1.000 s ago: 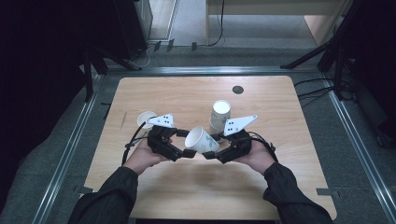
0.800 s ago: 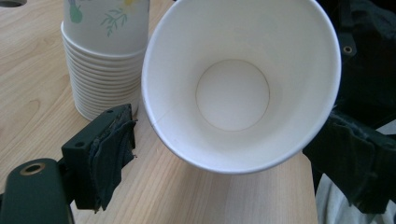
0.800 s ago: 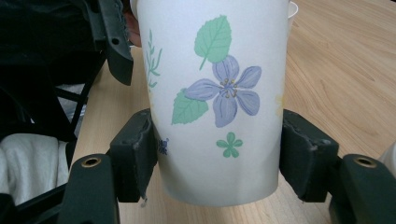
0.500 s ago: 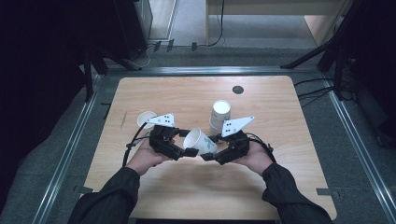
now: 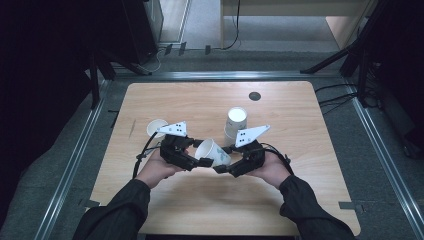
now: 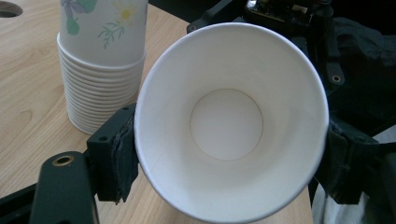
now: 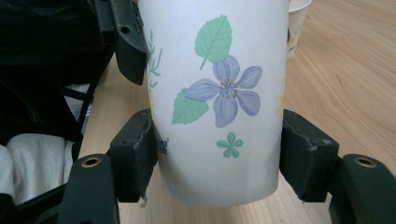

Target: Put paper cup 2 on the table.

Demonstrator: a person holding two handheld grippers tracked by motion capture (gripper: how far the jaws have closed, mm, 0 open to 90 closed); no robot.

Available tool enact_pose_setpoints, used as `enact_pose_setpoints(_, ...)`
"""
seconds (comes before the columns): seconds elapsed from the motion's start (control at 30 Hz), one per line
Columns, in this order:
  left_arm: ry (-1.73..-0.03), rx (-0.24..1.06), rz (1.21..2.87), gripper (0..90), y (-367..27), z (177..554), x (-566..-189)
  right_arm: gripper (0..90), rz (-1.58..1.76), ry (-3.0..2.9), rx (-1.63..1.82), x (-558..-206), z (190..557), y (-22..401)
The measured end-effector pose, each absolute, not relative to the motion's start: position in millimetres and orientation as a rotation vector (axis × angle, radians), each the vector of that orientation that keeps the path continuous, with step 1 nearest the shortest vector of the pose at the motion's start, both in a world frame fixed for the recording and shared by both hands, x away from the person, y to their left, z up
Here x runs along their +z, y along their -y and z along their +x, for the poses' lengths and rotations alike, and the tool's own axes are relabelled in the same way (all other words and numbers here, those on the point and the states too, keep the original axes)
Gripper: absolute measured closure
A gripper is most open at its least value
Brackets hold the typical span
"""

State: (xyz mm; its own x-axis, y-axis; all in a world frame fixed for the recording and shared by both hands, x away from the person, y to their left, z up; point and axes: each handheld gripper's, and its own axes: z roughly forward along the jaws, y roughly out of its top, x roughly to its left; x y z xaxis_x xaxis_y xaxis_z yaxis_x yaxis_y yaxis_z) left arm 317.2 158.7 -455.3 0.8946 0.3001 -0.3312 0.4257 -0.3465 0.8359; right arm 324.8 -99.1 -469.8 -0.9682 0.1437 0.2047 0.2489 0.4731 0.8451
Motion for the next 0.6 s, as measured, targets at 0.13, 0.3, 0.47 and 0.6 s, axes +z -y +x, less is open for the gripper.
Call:
enact_pose_setpoints(0.13,-0.529,-0.131,1.961,21.2,-158.5,317.0,-455.5,34.4,-0.350,2.604,-1.521,-470.3,325.5,99.0)
enact_pose_setpoints(0.3,-0.536,-0.132,1.962,21.8,-158.6,316.8,-455.9,33.9,-0.353,2.603,-1.512,-471.3,325.8,98.2)
enact_pose_setpoints(0.47,-0.537,-0.136,1.960,22.0,-159.0,317.1,-456.2,33.7,-0.362,2.600,-1.507,-471.6,325.8,97.8)
enact_pose_setpoints(0.6,-0.536,-0.135,1.963,22.3,-159.1,317.1,-455.7,33.7,-0.361,2.599,-1.510,-471.1,325.8,98.1)
